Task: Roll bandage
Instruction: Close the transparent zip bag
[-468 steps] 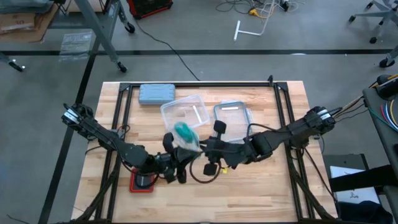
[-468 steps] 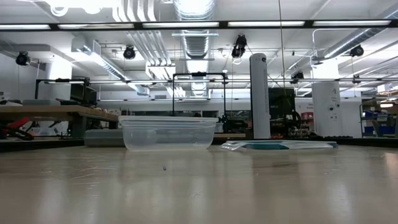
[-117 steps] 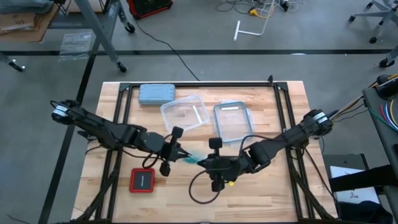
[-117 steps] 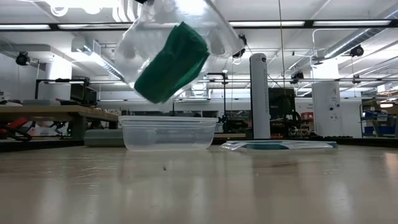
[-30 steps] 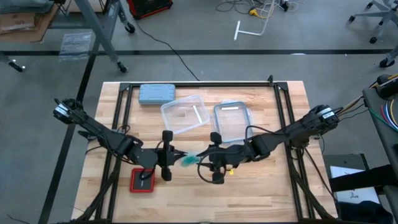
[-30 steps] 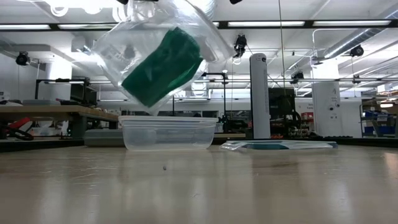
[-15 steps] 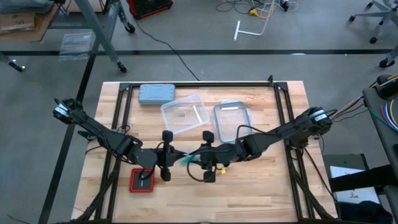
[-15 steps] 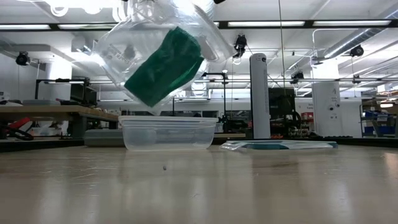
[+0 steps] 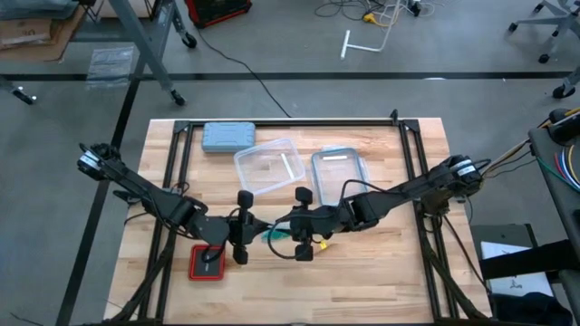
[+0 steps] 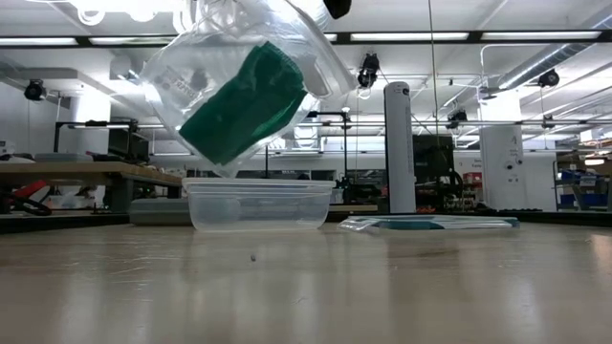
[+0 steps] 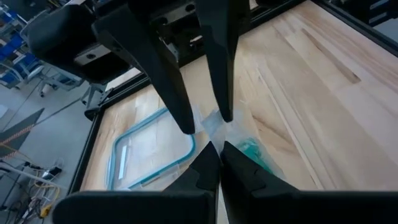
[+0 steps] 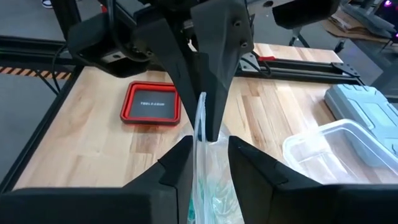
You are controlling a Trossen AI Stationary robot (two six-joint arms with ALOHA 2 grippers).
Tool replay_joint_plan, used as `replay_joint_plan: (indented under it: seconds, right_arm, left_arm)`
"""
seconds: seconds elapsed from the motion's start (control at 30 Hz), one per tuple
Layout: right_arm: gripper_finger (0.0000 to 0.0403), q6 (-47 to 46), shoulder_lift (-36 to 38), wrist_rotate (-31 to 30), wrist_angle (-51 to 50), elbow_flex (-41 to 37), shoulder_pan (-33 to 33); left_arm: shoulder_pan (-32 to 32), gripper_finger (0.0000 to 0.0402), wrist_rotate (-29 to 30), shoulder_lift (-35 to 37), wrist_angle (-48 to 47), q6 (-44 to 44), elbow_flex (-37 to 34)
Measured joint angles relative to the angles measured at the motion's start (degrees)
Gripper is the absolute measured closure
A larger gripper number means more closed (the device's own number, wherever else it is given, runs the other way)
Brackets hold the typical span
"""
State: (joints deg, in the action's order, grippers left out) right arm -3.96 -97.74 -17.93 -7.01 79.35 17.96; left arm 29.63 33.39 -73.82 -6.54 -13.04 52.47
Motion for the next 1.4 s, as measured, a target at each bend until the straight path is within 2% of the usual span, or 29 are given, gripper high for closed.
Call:
replay_joint_plan:
  seconds: [0.27,0.7,1.07,1.3,1.4]
  right_arm:
    - [0.0306,0.6,0.0,0.2,0.0,0.0,0.0]
    - [0.0398,2.4,0.0,1.5,0.1,0.0,-0.3]
    - [0.0372,1.2,0.0,1.5,0.5,0.0,-0.4]
    - [0.0378,0.6,0.0,1.7,0.5,0.0,-0.4]
    - [0.0382,-0.1,0.0,2.6,0.5,0.0,-0.4]
  left_arm:
    - [0.0,0.0401,0.0,0.0,0.1,0.0,0.0]
    - [0.0,0.0401,0.4,0.0,0.5,0.2,0.0]
    - [0.0,0.0401,0.4,0.0,1.2,0.2,0.0]
    - [0.0,0.0401,0.3,0.0,1.5,0.0,0.0]
    - [0.0,0.0401,-1.7,0.0,1.5,-0.9,0.0]
